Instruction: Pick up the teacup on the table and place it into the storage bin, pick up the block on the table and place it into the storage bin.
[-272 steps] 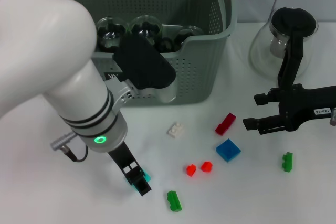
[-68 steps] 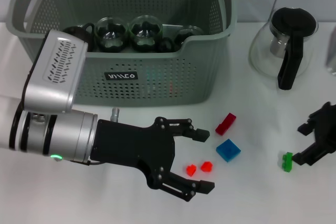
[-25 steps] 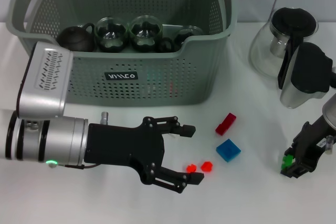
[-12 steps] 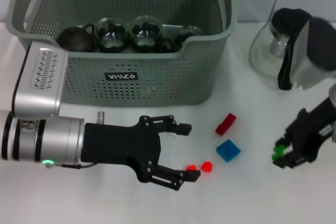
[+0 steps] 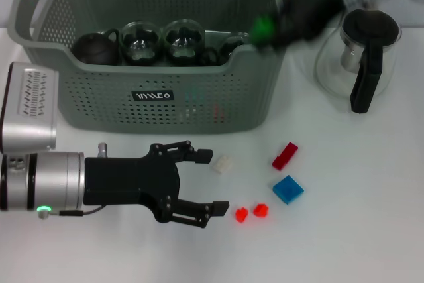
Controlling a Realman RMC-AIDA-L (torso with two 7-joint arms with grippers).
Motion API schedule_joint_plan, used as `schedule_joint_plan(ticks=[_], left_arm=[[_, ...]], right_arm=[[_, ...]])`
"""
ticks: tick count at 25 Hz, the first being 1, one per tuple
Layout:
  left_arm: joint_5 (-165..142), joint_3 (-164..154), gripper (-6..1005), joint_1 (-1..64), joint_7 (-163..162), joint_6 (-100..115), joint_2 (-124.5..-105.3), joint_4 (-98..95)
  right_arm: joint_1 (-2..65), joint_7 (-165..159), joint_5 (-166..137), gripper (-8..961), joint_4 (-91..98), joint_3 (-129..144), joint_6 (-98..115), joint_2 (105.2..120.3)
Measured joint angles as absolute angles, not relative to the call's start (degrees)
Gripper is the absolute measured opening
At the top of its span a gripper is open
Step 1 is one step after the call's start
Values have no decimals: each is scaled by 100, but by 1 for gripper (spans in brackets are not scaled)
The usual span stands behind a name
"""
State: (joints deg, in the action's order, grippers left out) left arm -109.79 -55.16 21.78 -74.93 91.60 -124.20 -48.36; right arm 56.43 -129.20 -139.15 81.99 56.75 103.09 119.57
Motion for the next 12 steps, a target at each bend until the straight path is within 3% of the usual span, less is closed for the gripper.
schedule_joint_plan(ticks=[6,12], left_arm=[[-11047,-5496,951,2166,-7497,9137,-12427,-4776],[-11060,-5435,951,2170,-7522,9140,-12420,-4728]], right_arm=[[6440,-12912,-14068,454,6927,5705,8525,11874],[6539,-12775,-14396,461,6010,6136,7167,11918]])
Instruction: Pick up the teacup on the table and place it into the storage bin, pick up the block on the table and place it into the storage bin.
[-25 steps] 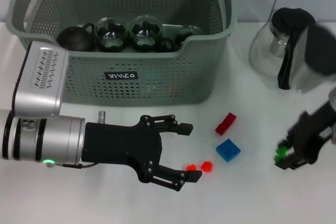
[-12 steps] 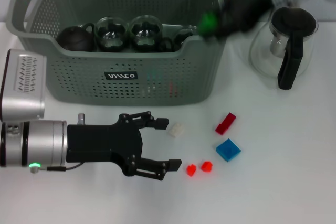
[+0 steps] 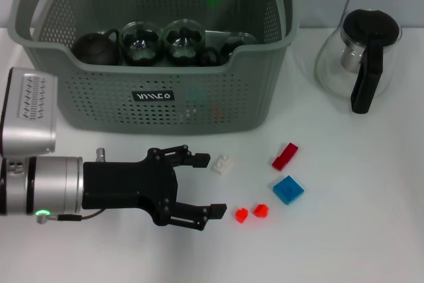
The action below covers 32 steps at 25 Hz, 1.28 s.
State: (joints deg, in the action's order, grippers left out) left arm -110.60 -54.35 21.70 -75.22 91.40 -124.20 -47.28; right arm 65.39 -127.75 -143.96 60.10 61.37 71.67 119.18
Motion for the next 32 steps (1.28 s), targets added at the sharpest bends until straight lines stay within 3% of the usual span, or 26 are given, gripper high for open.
schedule_joint_plan(ticks=[4,9,12,17,23,32], left_arm=[[-11061,-5406,951,2168,-7522,9154,-12418,-4729],[-11060,-5405,951,2196,-7520,9182,-12411,-4738],[-11060,-5405,951,2202,-7501,9183,-12410,-4730],[-11188,-5405,951,2201,-7454,9180,-12410,-4749],[-11272,-5405,951,2207,-7278,9098,-12410,-4674],[-11276,-5405,951,2234,-7200,9088,-12410,-4658]], right_arm=[[6336,-12765,-14447,466,6347,6265,7177,11977],[5651,-12881,-13794,710,7707,6209,8142,11965],[5106,-13168,-13422,927,8533,6116,9083,11882],[4392,-13126,-13271,938,9039,6080,10557,11833],[3803,-12992,-14054,940,8656,6251,10755,11994],[4412,-12957,-14684,941,5973,6582,8651,12008]])
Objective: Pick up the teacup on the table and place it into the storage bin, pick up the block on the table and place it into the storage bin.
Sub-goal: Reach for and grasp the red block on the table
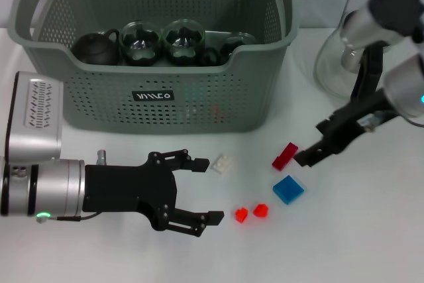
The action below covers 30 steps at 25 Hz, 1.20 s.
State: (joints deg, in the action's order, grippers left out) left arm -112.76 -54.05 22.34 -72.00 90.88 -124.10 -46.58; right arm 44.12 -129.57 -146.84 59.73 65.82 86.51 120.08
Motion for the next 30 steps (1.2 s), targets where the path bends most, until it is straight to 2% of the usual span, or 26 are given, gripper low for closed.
schedule_joint_plan(ticks=[7,30], left_arm=[[-11277,-5405,951,2233,-7198,9087,-12410,-4612],[-11276,-5405,951,2246,-7198,8956,-12410,-4535]], right_arm=[[4815,-13023,-14737,941,4862,7390,7182,12036],[5081,-13075,-14449,903,4128,8380,6223,12088]])
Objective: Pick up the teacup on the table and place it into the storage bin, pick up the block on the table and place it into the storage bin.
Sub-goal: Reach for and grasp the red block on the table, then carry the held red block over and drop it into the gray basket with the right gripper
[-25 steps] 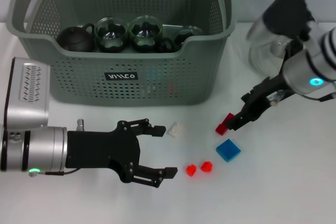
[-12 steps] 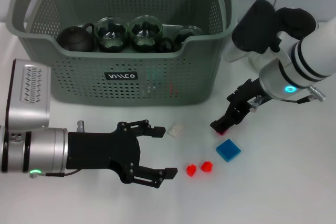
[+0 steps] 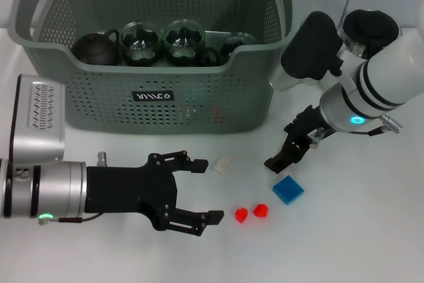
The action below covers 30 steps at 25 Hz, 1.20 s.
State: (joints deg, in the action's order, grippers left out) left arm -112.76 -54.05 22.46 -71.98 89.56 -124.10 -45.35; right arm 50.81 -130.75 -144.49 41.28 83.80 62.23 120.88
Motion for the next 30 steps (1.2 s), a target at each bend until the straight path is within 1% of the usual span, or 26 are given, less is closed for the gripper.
schedule_joint_plan(ticks=[26,30], left_arm=[[-11276,-5405,951,2252,-7189,8868,-12410,-4428],[-11276,-5405,951,2242,-7189,8867,-12410,-4430]], right_arm=[[5067,-13440,-14491,846,4048,8819,6181,12054],[5047,-13449,-14504,738,4116,8800,6279,12038]])
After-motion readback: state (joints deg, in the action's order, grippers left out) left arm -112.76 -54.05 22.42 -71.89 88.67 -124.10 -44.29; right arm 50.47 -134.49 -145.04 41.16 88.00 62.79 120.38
